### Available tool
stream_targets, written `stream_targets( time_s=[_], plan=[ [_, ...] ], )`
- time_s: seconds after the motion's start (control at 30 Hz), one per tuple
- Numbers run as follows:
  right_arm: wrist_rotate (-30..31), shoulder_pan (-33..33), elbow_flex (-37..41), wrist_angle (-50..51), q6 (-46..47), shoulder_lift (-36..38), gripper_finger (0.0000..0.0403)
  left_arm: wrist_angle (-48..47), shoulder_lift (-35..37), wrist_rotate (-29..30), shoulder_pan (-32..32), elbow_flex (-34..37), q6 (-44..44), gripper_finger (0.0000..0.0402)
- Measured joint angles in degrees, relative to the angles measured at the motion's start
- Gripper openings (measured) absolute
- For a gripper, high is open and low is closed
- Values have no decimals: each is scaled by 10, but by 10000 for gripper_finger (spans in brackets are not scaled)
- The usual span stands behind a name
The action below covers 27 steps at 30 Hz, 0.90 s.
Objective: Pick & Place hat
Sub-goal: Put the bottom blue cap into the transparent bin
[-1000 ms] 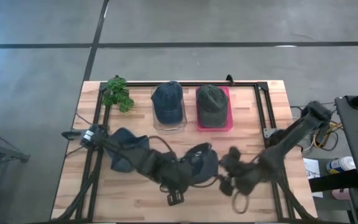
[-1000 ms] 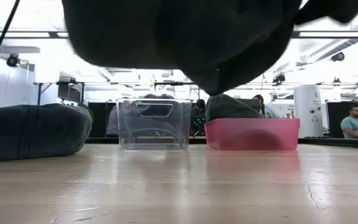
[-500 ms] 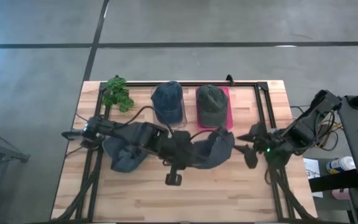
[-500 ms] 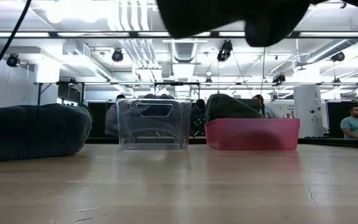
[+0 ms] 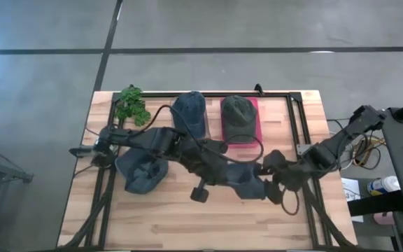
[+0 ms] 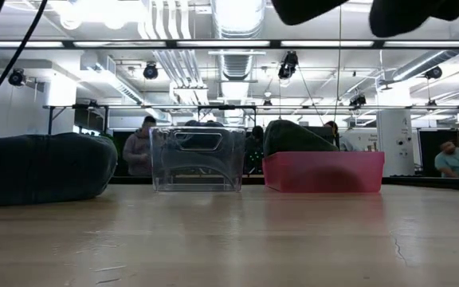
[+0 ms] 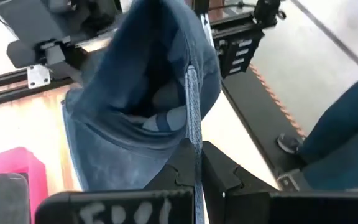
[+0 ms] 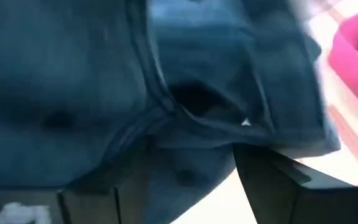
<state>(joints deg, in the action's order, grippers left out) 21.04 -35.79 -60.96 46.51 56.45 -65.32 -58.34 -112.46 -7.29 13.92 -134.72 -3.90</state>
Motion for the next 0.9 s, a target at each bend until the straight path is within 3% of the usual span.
stream_targets(
  time_s=[0.2,0.53,0.9],
  plan=[
    [55,-6,-7,-67,-33,41,218,-10,-1,3,0,47,-39,4],
    [-46,20,18,-96,-61,-58,218,89,-2,5,1,158,-129,4],
    [-104,23,86,-182,-45,-187,218,151,-3,38,15,259,-202,4]
  ],
)
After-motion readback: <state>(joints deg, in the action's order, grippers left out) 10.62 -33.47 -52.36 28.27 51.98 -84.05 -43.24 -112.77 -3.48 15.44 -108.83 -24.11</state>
